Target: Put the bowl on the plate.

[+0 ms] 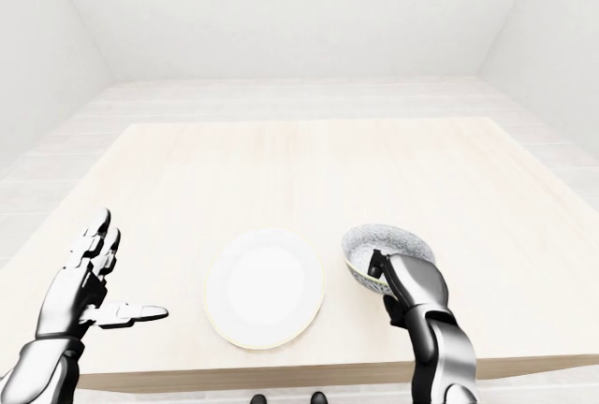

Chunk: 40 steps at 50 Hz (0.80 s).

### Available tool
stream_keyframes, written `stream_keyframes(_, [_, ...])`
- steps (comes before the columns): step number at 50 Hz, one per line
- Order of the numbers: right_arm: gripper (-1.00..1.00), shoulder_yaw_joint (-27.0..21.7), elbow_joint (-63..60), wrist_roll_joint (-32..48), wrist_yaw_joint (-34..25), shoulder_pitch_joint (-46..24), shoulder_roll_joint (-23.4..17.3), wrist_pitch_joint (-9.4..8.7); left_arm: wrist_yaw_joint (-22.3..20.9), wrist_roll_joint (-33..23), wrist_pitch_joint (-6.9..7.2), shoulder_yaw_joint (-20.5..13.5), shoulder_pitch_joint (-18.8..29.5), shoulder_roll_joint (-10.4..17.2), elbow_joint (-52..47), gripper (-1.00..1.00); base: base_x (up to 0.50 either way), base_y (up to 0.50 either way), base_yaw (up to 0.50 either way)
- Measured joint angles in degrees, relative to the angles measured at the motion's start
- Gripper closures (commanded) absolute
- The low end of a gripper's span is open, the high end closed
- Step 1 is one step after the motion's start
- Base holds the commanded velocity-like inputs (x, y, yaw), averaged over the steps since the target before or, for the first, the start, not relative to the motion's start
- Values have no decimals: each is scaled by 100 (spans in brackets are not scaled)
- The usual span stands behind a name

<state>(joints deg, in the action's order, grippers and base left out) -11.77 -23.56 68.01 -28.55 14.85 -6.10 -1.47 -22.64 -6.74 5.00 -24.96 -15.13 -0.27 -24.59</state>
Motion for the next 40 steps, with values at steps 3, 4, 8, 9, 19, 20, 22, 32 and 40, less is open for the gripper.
stream_keyframes(3, [69, -23, -93, 42, -92, -36, -19, 70, 6, -2, 0, 4, 1, 4, 11, -100, 0, 0, 0])
stream_keyframes(4, [69, -30, -124, 57, -122, -47, -25, 95, 8, -2, 0, 5, 2, 5, 14, -100, 0, 0, 0])
stream_keyframes(8, [70, -58, -254, 117, -252, -97, -37, 196, 17, -5, 0, 12, 8, 11, 33, -100, 0, 0, 0])
stream_keyframes(9, [71, -65, -283, 131, -279, -107, -37, 221, 20, -5, 0, 14, 10, 13, 38, -100, 0, 0, 0])
stream_keyframes(19, [70, -104, -523, 266, -425, -170, -16, 479, 40, -8, 0, 38, 39, 36, 75, -100, 0, 0, 0])
stream_keyframes(20, [70, -108, -542, 273, -422, -174, -16, 510, 41, -8, 0, 41, 41, 39, 78, -100, 0, 0, 0])
stream_keyframes(22, [71, -116, -581, 289, -413, -181, -17, 580, 44, -8, 0, 45, 47, 44, 82, -100, 0, 0, 0])
stream_keyframes(32, [70, -115, -806, 316, -348, -260, -18, 647, 60, -11, 0, 68, 70, 63, 85, -100, 0, 0, 0])
stream_keyframes(40, [69, -75, -932, 312, -269, -319, -2, 647, 81, -22, 0, 91, 98, 80, 96, -100, 0, 0, 0])
